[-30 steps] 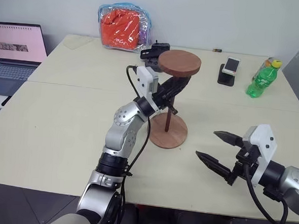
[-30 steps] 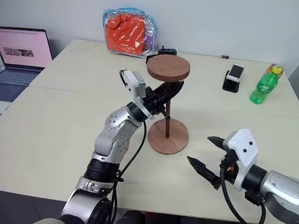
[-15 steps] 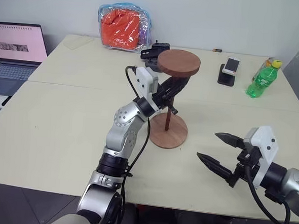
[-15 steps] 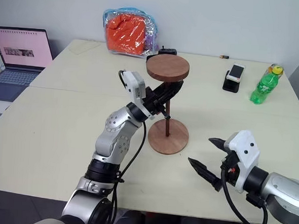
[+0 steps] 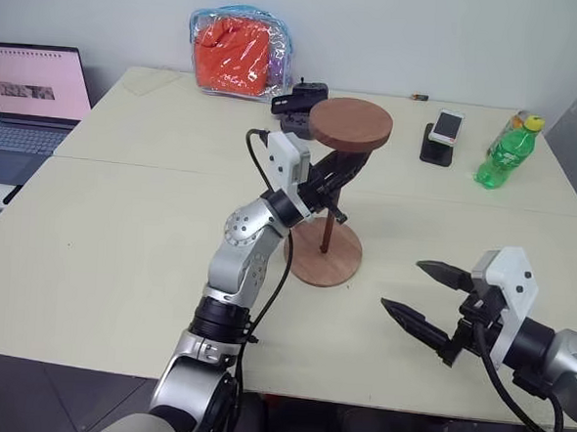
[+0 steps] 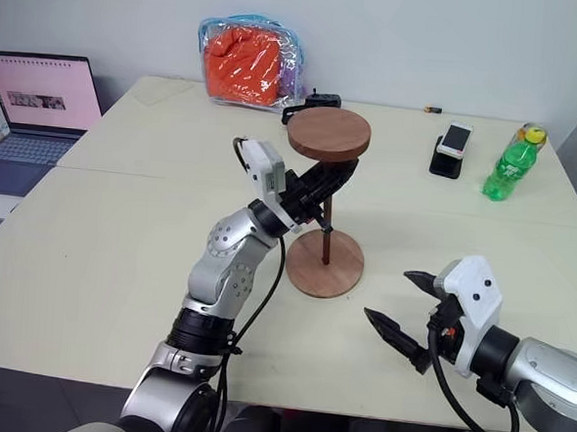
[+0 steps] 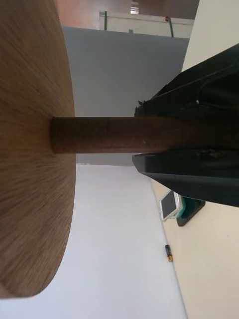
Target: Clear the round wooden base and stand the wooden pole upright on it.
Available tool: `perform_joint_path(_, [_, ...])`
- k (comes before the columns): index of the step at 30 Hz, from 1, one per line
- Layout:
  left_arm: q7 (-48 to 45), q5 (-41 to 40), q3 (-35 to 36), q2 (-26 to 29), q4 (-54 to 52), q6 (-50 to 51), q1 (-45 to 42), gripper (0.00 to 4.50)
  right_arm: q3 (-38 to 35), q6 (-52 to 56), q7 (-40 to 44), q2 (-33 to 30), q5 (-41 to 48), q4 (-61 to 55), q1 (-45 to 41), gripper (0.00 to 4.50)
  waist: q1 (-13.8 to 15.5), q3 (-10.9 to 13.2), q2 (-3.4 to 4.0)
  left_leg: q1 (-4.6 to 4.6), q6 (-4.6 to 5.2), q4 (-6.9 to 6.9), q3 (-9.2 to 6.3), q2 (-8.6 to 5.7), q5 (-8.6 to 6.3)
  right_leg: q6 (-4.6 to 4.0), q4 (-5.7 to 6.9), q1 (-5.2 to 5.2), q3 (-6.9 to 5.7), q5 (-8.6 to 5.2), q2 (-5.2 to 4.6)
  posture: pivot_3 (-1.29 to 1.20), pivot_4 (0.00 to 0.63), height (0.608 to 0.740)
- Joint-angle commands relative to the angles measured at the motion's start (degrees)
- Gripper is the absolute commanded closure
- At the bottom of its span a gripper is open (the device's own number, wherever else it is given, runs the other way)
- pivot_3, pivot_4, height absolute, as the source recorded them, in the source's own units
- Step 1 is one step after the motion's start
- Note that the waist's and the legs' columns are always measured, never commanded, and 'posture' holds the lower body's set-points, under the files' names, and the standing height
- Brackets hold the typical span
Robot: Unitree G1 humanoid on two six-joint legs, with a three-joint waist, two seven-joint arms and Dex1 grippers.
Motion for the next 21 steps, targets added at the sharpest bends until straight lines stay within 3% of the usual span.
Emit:
perform_joint_path(1, [0.6,0.3,0.8,0.0,0.0,-1.5,-1.6,4.21,-0.3,-2.9,-1.5,0.5,1.2,-5.7,-0.3,0.0,0.0,0.0,0.0,0.0,0.0,0.0,0.0,0.0,0.0,0.0,0.0,0.0,0.0,0.0,0.0,0.0,0.15,0.74])
perform_joint_path(21, [0.5,0.3,0.6,0.5,0.6,-2.0,-1.8,4.21,2.4,-6.4,-2.0,-0.4,2.5,-5.7,0.9,0.0,0.0,0.0,0.0,0.02,0.0,0.0,0.0,0.01,0.0,0.0,0.0,0.01,0.01,0.0,0.01,0.0,0.15,0.74])
